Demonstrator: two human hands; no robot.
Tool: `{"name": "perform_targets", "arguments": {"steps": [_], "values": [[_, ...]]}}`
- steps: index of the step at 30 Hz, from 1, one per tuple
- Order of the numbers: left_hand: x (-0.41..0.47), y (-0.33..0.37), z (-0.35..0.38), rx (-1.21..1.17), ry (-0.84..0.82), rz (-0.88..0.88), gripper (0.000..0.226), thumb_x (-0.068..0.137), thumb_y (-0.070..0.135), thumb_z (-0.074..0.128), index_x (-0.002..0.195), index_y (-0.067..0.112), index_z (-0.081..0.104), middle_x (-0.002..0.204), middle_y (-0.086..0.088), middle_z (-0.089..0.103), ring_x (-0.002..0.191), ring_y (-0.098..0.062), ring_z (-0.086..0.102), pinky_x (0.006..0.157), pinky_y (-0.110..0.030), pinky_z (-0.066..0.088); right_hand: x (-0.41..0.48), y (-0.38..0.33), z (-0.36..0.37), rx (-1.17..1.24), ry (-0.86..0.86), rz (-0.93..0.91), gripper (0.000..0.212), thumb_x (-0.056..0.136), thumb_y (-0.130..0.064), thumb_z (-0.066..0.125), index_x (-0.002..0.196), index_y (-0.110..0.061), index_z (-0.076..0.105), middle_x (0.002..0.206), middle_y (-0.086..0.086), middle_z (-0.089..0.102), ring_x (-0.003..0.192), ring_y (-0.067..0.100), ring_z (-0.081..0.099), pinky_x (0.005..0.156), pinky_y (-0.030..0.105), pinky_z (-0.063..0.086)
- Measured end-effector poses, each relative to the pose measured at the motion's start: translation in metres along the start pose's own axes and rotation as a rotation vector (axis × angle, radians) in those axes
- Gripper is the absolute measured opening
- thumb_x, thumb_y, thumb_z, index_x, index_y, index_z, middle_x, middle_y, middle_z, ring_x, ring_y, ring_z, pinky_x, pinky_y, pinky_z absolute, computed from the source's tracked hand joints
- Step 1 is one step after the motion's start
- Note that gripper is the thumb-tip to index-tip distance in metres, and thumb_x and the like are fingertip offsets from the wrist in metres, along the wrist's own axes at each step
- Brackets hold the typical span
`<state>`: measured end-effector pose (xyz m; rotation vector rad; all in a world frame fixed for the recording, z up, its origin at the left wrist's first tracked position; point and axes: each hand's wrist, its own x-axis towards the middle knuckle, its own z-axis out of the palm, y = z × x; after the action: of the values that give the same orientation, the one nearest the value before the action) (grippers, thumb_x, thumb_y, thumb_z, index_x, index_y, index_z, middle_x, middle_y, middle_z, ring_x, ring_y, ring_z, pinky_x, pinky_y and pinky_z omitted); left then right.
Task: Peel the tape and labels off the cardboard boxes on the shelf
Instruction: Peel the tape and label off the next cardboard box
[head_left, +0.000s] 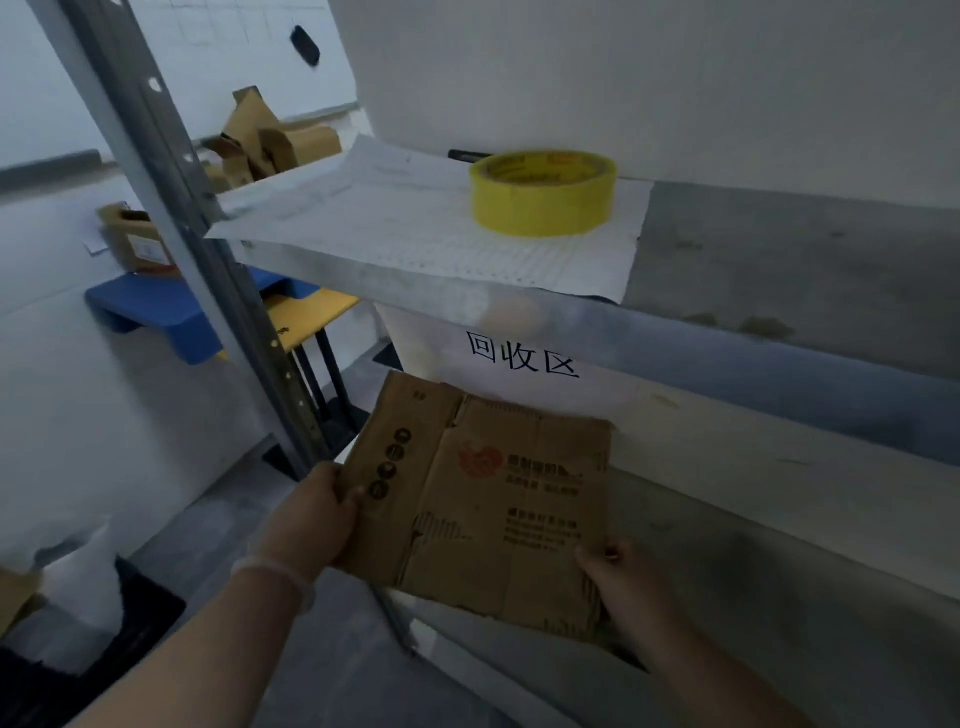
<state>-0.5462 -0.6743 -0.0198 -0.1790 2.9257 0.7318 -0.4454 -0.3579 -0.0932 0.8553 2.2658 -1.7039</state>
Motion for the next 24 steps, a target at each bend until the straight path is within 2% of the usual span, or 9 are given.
{"name": "perform_targets", "arguments": {"steps": [2, 4, 7, 12, 14, 16, 18, 20, 24], "values": [[0.025, 0.000, -0.004, 0.014, -0.023, 0.045, 0.033, 0.096, 0.040, 0.049, 0.124, 0.021, 0.048, 0.107, -0.002, 0.060, 0.086, -0.017, 0.056, 0.078, -0.031, 0.049, 0.004, -0.002, 0.013, -0.013, 0.047, 0.036, 0.058, 0.059, -0.066, 0.061, 0.091, -0.019, 0.072, 0.085, -0.003, 0.075, 0.080, 0.018, 0.071, 0.079, 0.042, 0.058], [0.046, -0.001, -0.004, -0.001, -0.035, 0.131, 0.035, 0.096, 0.032, 0.048, 0.128, 0.019, 0.048, 0.118, -0.006, 0.060, 0.098, -0.022, 0.059, 0.088, -0.037, 0.051, -0.001, -0.013, 0.025, -0.040, 0.112, 0.077, 0.045, 0.070, -0.059, 0.066, 0.090, -0.019, 0.071, 0.087, -0.003, 0.074, 0.081, 0.019, 0.070, 0.080, 0.040, 0.057], [0.073, -0.008, 0.006, 0.066, -0.024, 0.321, 0.051, 0.092, 0.030, 0.050, 0.141, 0.022, 0.039, 0.128, -0.009, 0.054, 0.112, -0.028, 0.054, 0.096, -0.042, 0.047, -0.005, -0.022, 0.043, -0.063, 0.226, 0.098, 0.029, 0.083, -0.044, 0.069, 0.092, -0.017, 0.070, 0.088, 0.000, 0.072, 0.081, 0.019, 0.068, 0.078, 0.035, 0.055], [0.088, -0.008, 0.023, 0.219, -0.063, 0.648, 0.059, 0.081, 0.038, 0.051, 0.136, 0.019, 0.050, 0.125, -0.008, 0.059, 0.099, -0.030, 0.060, 0.080, -0.038, 0.054, -0.009, -0.030, 0.066, -0.027, 0.302, 0.173, 0.031, 0.086, -0.045, 0.065, 0.098, -0.017, 0.063, 0.090, 0.000, 0.066, 0.079, 0.017, 0.063, 0.066, 0.030, 0.053], [0.083, 0.000, 0.024, 0.190, -0.085, 0.720, 0.063, 0.078, 0.042, 0.038, 0.133, 0.014, 0.054, 0.129, -0.010, 0.058, 0.104, -0.034, 0.061, 0.083, -0.043, 0.054, -0.011, -0.032, 0.071, -0.042, 0.326, 0.171, 0.035, 0.089, -0.045, 0.063, 0.106, -0.014, 0.061, 0.091, -0.003, 0.062, 0.077, 0.011, 0.059, 0.057, 0.024, 0.045], [0.082, 0.008, 0.026, 0.188, -0.123, 0.768, 0.066, 0.083, 0.050, 0.031, 0.137, 0.018, 0.050, 0.138, -0.006, 0.052, 0.120, -0.031, 0.053, 0.098, -0.041, 0.045, -0.013, -0.032, 0.074, -0.051, 0.358, 0.154, 0.042, 0.089, -0.048, 0.062, 0.114, -0.014, 0.060, 0.097, -0.004, 0.063, 0.079, 0.009, 0.058, 0.055, 0.019, 0.040], [0.080, 0.020, 0.029, 0.192, -0.145, 0.854, 0.068, 0.085, 0.057, 0.027, 0.143, 0.024, 0.042, 0.143, -0.002, 0.047, 0.128, -0.024, 0.045, 0.107, -0.039, 0.034, -0.019, -0.033, 0.074, 0.001, 0.397, 0.141, 0.051, 0.086, -0.050, 0.065, 0.123, -0.017, 0.055, 0.109, 0.000, 0.064, 0.089, 0.014, 0.061, 0.064, 0.024, 0.048], [0.074, 0.038, 0.034, 0.181, -0.151, 0.950, 0.069, 0.085, 0.060, 0.022, 0.146, 0.031, 0.037, 0.144, 0.003, 0.043, 0.129, -0.021, 0.043, 0.108, -0.039, 0.035, -0.030, -0.036, 0.069, 0.090, 0.438, 0.127, 0.055, 0.086, -0.046, 0.067, 0.132, -0.023, 0.049, 0.115, 0.000, 0.062, 0.095, 0.017, 0.063, 0.074, 0.033, 0.056], [0.052, 0.086, 0.049, 0.201, -0.235, 1.104, 0.076, 0.083, 0.065, 0.013, 0.147, 0.029, 0.033, 0.150, 0.003, 0.036, 0.134, -0.022, 0.038, 0.110, -0.041, 0.034, -0.058, -0.030, 0.040, -0.055, 0.553, -0.004, 0.054, 0.090, -0.044, 0.062, 0.140, -0.031, 0.045, 0.137, -0.007, 0.052, 0.113, 0.010, 0.055, 0.097, 0.028, 0.046]]}}
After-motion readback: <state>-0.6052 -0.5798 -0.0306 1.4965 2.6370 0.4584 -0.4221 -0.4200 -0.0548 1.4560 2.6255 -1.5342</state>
